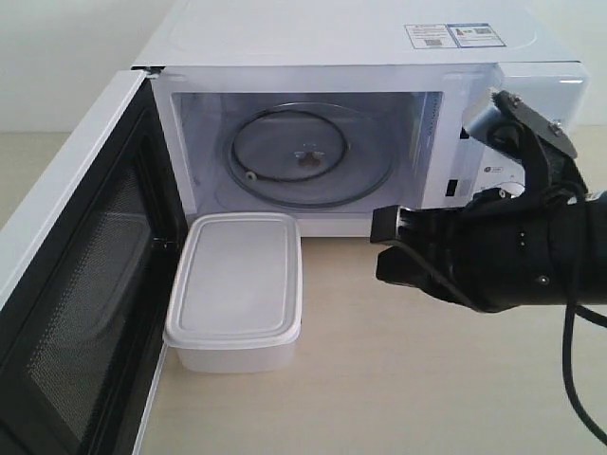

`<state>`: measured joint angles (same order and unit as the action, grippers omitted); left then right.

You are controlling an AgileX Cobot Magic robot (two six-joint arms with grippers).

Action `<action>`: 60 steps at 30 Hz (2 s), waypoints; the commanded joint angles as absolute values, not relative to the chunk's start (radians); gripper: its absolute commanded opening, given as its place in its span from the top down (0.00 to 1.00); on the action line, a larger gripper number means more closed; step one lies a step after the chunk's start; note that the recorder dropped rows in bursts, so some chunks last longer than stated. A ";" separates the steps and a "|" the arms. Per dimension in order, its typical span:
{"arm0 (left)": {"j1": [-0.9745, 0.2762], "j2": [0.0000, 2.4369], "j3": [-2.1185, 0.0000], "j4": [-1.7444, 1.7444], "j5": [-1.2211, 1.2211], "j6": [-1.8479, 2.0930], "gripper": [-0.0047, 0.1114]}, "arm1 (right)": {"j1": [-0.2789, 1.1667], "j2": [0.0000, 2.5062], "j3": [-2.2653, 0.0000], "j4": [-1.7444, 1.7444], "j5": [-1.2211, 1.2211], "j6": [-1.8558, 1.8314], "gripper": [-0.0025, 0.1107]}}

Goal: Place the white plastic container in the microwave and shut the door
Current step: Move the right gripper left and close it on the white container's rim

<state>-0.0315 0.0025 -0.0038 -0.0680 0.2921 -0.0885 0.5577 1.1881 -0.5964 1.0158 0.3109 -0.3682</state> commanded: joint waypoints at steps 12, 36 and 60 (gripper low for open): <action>-0.033 0.000 0.000 -0.066 0.291 -0.097 0.92 | 0.351 1.228 -0.599 1.609 0.788 -0.947 0.98; -0.033 0.000 0.000 -0.066 0.291 -0.097 0.92 | 0.250 1.843 -0.879 1.610 0.958 -1.053 0.50; -0.033 0.000 0.000 -0.066 0.291 -0.097 0.92 | 0.347 2.034 -1.020 1.638 0.794 -1.050 0.51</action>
